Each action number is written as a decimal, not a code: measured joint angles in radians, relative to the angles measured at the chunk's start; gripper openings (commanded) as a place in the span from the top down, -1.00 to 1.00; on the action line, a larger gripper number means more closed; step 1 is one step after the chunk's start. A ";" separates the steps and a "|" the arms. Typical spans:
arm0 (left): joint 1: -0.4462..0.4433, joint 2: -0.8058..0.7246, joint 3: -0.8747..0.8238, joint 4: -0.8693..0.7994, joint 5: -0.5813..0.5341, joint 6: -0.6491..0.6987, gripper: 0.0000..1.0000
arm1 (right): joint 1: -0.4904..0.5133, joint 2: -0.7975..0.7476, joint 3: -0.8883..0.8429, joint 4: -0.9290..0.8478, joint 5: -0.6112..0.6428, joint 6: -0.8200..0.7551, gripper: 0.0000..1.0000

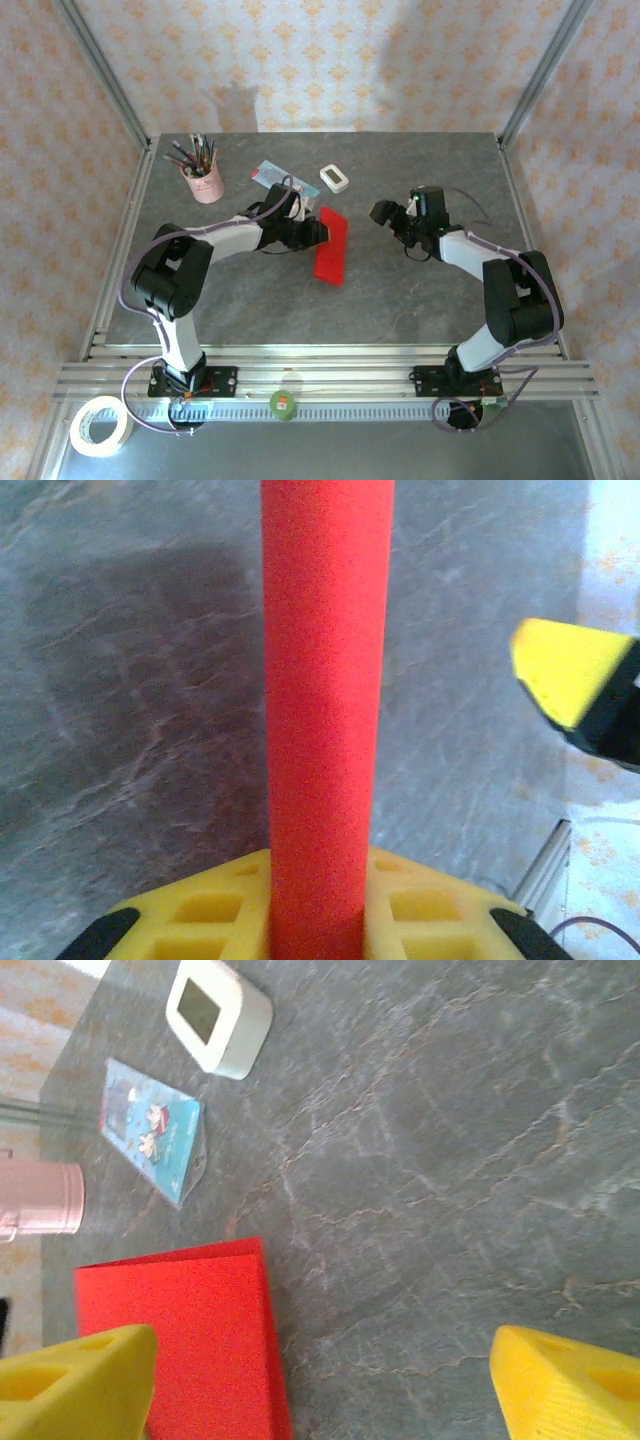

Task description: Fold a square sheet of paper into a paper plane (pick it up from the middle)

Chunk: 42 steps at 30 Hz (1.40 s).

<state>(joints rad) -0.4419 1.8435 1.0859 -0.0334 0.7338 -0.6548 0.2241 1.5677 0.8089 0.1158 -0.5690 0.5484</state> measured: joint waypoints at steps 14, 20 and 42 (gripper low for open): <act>0.006 0.050 -0.002 -0.076 -0.147 0.082 0.67 | 0.203 0.081 0.024 0.005 -0.045 -0.029 0.47; 0.006 0.071 0.002 -0.095 -0.179 0.108 0.69 | 0.279 0.173 0.077 0.005 -0.056 -0.020 0.75; 0.009 0.073 0.032 -0.141 -0.194 0.135 0.30 | 0.323 0.309 0.153 -0.050 -0.047 -0.018 0.80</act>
<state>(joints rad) -0.4332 1.9163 1.1179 -0.1745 0.5396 -0.5198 0.5472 1.8771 0.9619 0.0662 -0.6163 0.5304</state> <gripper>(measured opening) 0.301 0.102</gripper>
